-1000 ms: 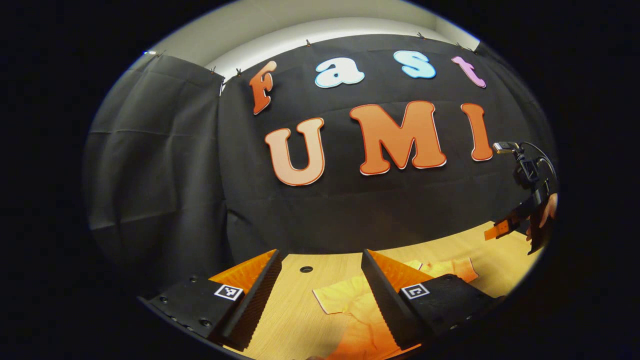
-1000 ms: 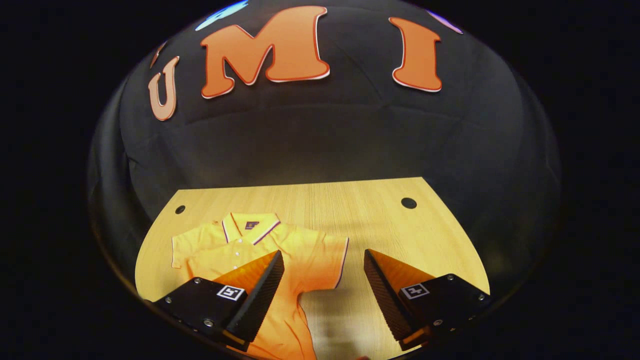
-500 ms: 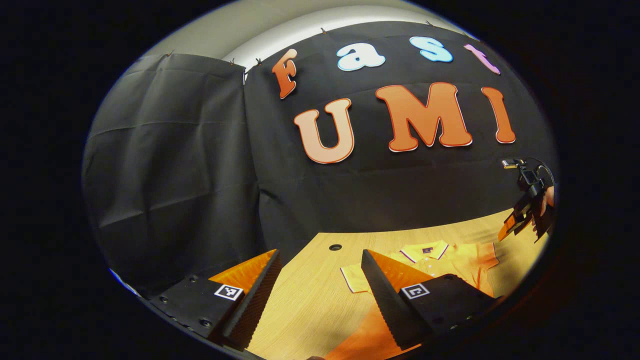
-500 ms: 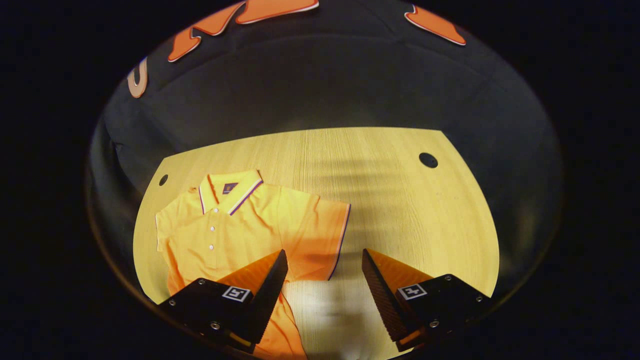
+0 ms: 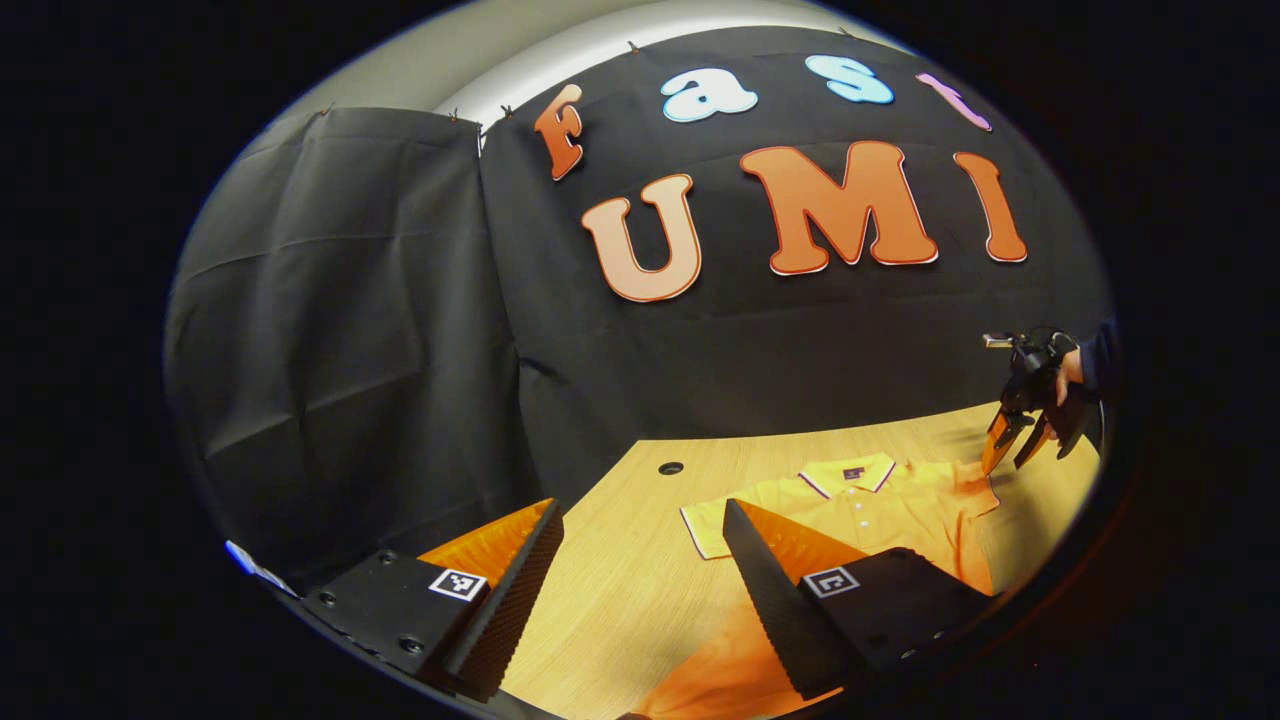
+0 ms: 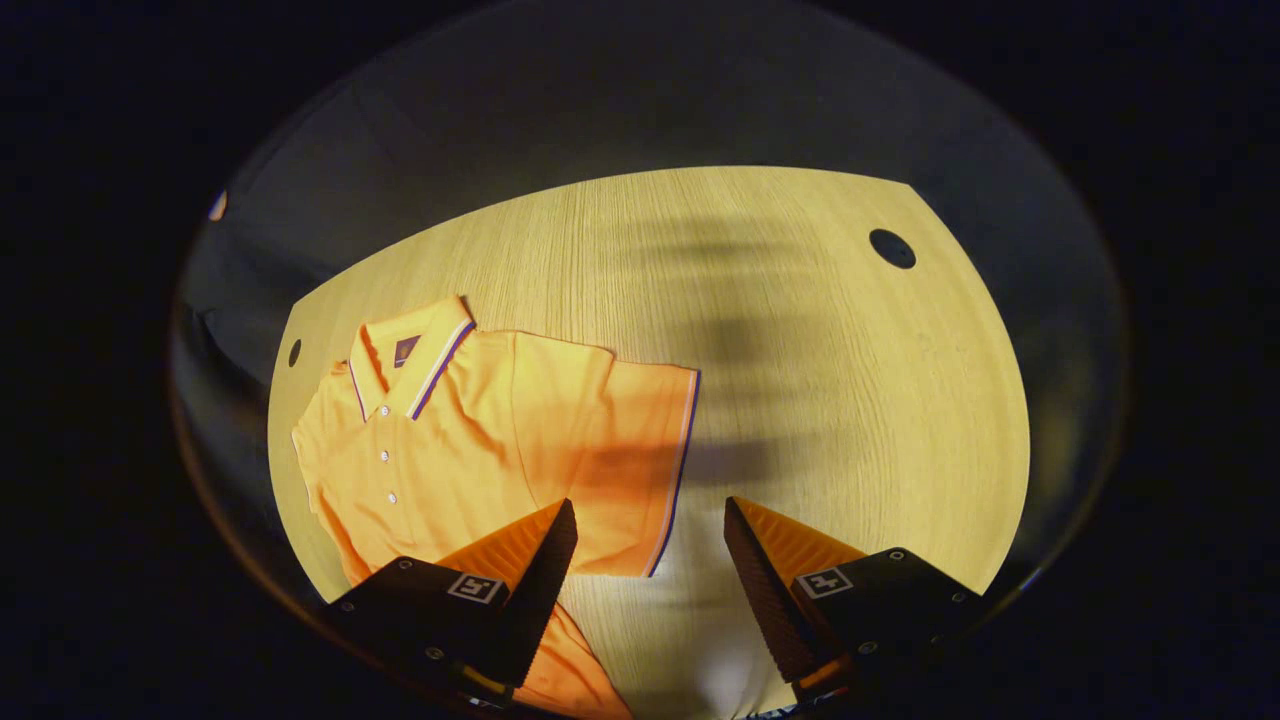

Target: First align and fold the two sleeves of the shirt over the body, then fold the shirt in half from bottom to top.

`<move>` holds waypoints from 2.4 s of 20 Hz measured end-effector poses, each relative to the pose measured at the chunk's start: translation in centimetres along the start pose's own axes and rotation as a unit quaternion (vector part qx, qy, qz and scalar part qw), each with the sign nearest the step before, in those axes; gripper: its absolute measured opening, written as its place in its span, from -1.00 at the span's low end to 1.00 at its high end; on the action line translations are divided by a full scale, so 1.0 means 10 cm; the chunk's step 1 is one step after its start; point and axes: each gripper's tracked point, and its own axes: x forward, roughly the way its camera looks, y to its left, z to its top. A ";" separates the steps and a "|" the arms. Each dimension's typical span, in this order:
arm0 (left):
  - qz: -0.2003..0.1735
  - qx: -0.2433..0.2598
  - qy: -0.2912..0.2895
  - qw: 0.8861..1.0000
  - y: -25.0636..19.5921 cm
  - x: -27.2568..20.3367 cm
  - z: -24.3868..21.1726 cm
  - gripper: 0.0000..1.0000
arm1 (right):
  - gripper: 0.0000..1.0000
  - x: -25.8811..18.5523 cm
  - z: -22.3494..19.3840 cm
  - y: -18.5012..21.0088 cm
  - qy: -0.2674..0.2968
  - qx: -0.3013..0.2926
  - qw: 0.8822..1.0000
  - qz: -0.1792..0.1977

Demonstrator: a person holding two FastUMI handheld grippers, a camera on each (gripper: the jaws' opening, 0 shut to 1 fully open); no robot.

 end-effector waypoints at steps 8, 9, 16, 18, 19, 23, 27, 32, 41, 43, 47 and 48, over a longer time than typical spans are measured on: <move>0.000 0.018 0.019 1.000 -0.04 -0.06 -0.10 0.98 | 0.22 0.40 -0.02 -0.08 0.033 0.010 0.999 -0.018; 0.002 0.019 0.022 1.000 -0.02 -0.05 -0.11 0.98 | 0.22 0.44 -0.04 -0.08 0.042 0.005 0.999 -0.026; -0.014 0.011 0.037 0.999 -0.03 0.08 -0.17 0.98 | -0.62 0.49 0.09 0.01 0.018 -0.034 0.999 -0.039; -0.019 0.007 0.033 0.999 0.00 0.13 -0.11 0.97 | -0.81 0.42 0.08 0.04 0.021 -0.010 0.999 -0.026; -0.021 0.002 0.032 0.999 0.02 0.16 -0.11 0.97 | -0.81 0.35 0.12 0.10 0.014 -0.002 1.000 -0.013; -0.028 -0.015 0.037 0.999 0.09 0.31 -0.17 0.98 | -0.88 0.04 0.30 0.37 -0.021 0.002 1.000 0.022; -0.032 -0.027 0.042 0.998 0.15 0.40 -0.23 0.99 | -0.88 -0.17 0.37 0.65 -0.038 -0.013 0.998 0.039; -0.019 -0.032 0.048 0.998 0.28 0.38 -0.31 0.98 | -0.89 -0.25 0.33 1.10 -0.027 -0.039 0.997 0.062; 0.017 -0.031 0.060 0.998 0.40 0.25 -0.37 0.97 | -0.67 -0.43 0.32 1.81 -0.028 -0.056 0.985 0.159; 0.016 -0.026 0.059 0.998 0.40 0.30 -0.35 0.97 | -0.59 -0.47 0.30 1.83 -0.029 -0.063 0.983 0.169; 0.000 -0.019 0.071 0.997 0.36 0.62 -0.31 0.97 | -0.38 -0.68 0.36 1.71 -0.058 -0.074 0.982 0.161; -0.008 -0.015 0.074 0.997 0.35 0.76 -0.30 0.97 | -0.17 -0.78 0.35 1.72 -0.061 -0.073 0.981 0.168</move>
